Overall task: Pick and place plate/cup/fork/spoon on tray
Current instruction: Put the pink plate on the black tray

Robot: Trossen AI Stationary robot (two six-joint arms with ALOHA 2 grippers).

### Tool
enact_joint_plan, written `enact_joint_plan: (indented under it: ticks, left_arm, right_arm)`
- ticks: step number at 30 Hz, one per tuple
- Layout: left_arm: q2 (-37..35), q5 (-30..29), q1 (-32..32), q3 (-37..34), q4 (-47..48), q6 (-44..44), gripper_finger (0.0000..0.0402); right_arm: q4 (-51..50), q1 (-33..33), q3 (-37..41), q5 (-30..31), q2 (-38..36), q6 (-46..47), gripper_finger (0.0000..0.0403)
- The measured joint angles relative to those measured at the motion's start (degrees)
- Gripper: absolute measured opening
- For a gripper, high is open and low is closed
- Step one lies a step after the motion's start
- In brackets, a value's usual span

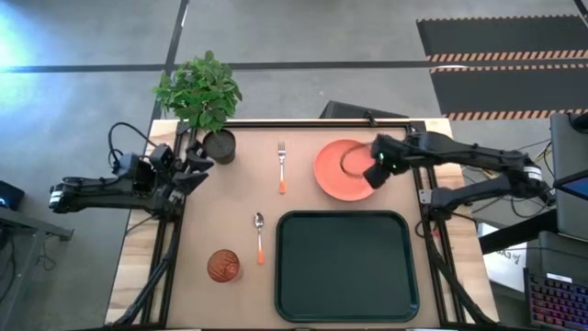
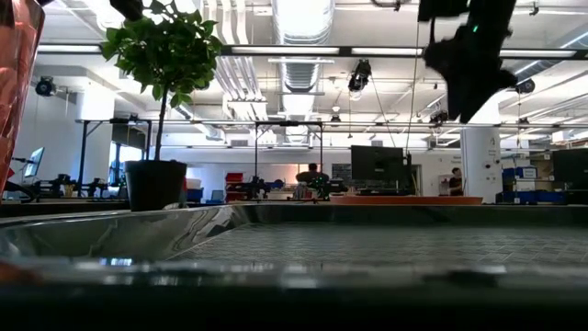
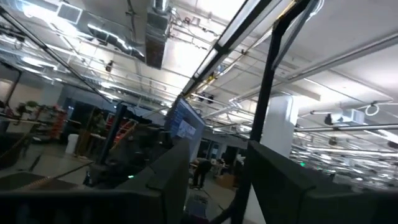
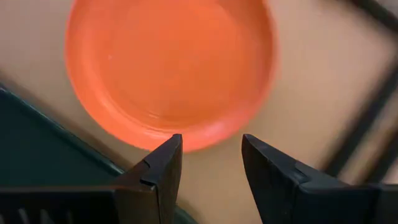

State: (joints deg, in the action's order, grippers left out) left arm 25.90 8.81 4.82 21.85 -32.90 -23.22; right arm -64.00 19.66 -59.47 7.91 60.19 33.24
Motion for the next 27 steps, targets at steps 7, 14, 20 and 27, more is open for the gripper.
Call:
enact_joint_plan:
  ticks: [7, 14, 20, 27]
  left_arm:
    - [0.47, 1.27, 0.02, -0.88, 0.14, -1.95, 0.0144]
    - [1.33, 1.27, 0.02, -0.94, 0.03, -1.97, 0.0144]
    - [2.36, 1.27, 0.04, -0.94, 0.03, -1.97, 0.0144]
    - [2.92, 1.27, 0.04, -0.94, 0.03, -2.02, 0.0144]
  right_arm:
    - [16.27, 14.29, 9.75, -9.99, 3.55, -9.31, 0.0157]
    - [17.33, 22.99, 10.98, -11.55, 11.72, -17.68, 0.0157]
    - [18.12, 27.67, 8.65, -11.39, 19.43, -23.93, 0.0157]
    - [18.51, 29.58, 3.40, -12.58, 26.88, -27.24, 0.0157]
